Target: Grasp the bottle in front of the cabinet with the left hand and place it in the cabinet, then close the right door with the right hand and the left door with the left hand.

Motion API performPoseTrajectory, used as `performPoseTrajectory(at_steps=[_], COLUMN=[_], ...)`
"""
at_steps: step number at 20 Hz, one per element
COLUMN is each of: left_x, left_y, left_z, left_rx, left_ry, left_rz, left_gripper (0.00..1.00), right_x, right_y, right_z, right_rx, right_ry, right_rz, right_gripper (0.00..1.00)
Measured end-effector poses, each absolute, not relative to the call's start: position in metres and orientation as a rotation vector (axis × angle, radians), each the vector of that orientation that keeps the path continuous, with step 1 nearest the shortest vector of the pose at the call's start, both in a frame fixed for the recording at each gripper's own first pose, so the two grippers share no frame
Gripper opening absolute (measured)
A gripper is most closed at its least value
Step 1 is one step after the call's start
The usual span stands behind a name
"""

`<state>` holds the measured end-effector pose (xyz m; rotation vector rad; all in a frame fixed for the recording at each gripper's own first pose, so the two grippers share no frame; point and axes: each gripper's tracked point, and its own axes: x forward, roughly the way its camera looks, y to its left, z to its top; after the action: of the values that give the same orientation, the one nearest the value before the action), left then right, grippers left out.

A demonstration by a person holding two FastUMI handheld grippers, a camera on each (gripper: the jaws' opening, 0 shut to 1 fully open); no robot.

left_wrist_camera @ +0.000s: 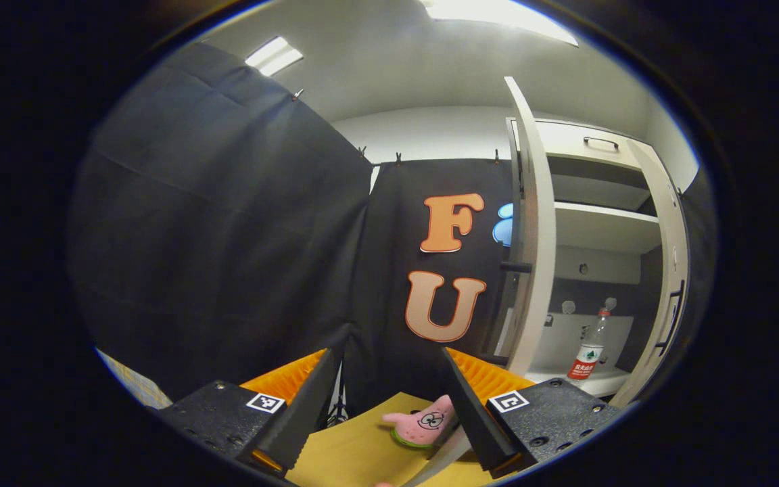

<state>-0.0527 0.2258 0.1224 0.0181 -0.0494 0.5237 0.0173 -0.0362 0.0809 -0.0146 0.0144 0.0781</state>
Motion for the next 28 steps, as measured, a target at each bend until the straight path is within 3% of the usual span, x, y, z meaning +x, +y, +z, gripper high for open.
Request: performPoseTrajectory(at_steps=[6, 7, 8, 13, 14, 18, 19, 20, 22, 24, 25, 28], left_x=[-0.019, -0.021, -0.021, -0.016, -0.016, -0.016, -0.016, -0.016, -0.016, -0.014, -0.013, -0.006], left_y=[0.224, 0.224, 0.223, 0.21, 0.205, 0.189, 0.185, 0.181, 0.173, 0.164, 0.158, 0.134], left_z=[0.119, 0.118, 0.118, 0.118, 0.118, 0.116, 0.116, 0.116, 0.115, 0.114, 0.114, 0.109], left_rx=[0.079, 0.08, 0.076, 0.088, 0.089, 0.078, 0.076, 0.076, 0.075, 0.069, 0.06, 0.021], left_ry=[-0.03, -0.033, -0.03, -0.01, -0.008, -0.002, 0.001, 0.003, 0.001, 0.0, 0.001, 0.007], left_rz=[0.483, 0.487, 0.486, 0.419, 0.41, 0.372, 0.358, 0.344, 0.332, 0.315, 0.299, 0.229], left_gripper=[0.96, 0.91, 0.94, 0.89, 0.93, 0.93, 0.89, 0.93, 0.89, 0.93, 0.89, 0.93], right_x=[0.003, 0.002, 0.001, 0.003, 0.003, 0.005, 0.006, 0.006, 0.006, 0.006, 0.005, 0.002], right_y=[-0.063, -0.064, -0.066, -0.063, -0.063, -0.062, -0.063, -0.064, -0.066, -0.068, -0.068, -0.069], right_z=[0.086, 0.086, 0.085, 0.083, 0.082, 0.079, 0.078, 0.079, 0.079, 0.078, 0.078, 0.079], right_rx=[-0.009, -0.003, 0.003, 0.022, 0.019, 0.023, 0.025, 0.027, 0.025, 0.023, 0.022, 0.018], right_ry=[-0.001, -0.003, -0.003, -0.003, -0.001, 0.002, 0.003, 0.002, -0.002, -0.001, 0.0, -0.002], right_rz=[-0.004, -0.011, -0.016, -0.01, -0.007, -0.001, -0.002, -0.003, -0.009, -0.016, -0.016, -0.021], right_gripper=[0.98, 0.98, 0.98, 0.98, 0.98, 0.98, 0.98, 0.98, 0.98, 0.98, 0.98, 0.98])
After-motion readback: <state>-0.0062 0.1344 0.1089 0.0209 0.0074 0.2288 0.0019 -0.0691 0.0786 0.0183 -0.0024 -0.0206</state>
